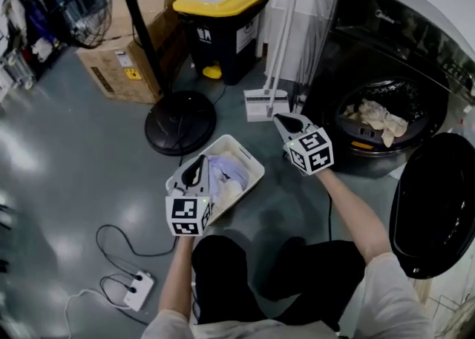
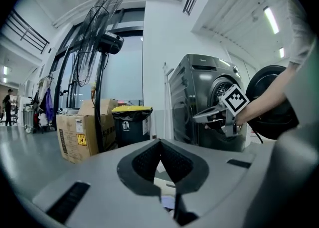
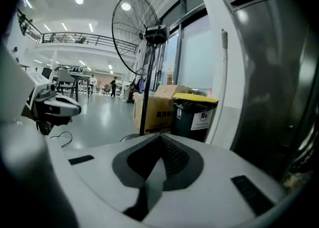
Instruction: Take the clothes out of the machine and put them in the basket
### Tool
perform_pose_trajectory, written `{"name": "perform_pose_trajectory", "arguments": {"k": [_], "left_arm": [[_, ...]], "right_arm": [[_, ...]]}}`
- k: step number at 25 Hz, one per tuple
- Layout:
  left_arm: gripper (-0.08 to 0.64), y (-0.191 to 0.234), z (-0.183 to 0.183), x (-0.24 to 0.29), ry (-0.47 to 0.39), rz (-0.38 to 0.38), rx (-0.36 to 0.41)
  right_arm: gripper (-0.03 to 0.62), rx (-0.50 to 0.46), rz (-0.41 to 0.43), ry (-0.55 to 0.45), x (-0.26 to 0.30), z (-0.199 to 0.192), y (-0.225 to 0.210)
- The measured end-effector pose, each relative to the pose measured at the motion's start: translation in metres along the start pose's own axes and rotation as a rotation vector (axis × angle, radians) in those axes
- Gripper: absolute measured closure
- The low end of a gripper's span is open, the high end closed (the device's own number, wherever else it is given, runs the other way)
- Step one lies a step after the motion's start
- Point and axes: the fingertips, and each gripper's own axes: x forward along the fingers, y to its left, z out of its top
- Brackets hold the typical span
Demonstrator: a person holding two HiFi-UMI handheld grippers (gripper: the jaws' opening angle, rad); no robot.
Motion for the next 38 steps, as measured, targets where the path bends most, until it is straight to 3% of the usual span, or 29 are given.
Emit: {"name": "perform_pose_trajectory", "arguments": {"k": [5,13,21,29,35,36,38], "left_arm": [[0.541,-0.036,0.006,0.03,-0.016,-0.083,0.009],[0.541,-0.127,0.039,0.092,-0.026,-0.275,0.034],[0.541,-0.21,0.049,0.138,-0.023,-0.41,0.054],[0.541,-0.258,0.047,0.172,-0.011,-0.485,0.058],[0.541,-0.281,0.042,0.186,-0.001,-0.52,0.063],[0.541,-0.284,0.041,0.188,-0.001,-0.523,0.064],[0.541,-0.288,0.041,0.191,-0.002,-0.529,0.065]], "right_arm": [[0.568,0.072,-0.107,-0.036,-0.052,-0.006,-0.042],[0.568,0.176,-0.352,0.001,-0.159,-0.045,-0.138],[0.568,0.26,-0.571,0.017,-0.257,-0.09,-0.211],[0.567,0.283,-0.698,0.05,-0.305,-0.124,-0.245],[0.561,0.273,-0.746,0.065,-0.317,-0.139,-0.255],[0.529,0.267,-0.748,0.067,-0.316,-0.141,-0.258],[0.324,0.257,-0.75,0.078,-0.313,-0.145,-0.262]]}}
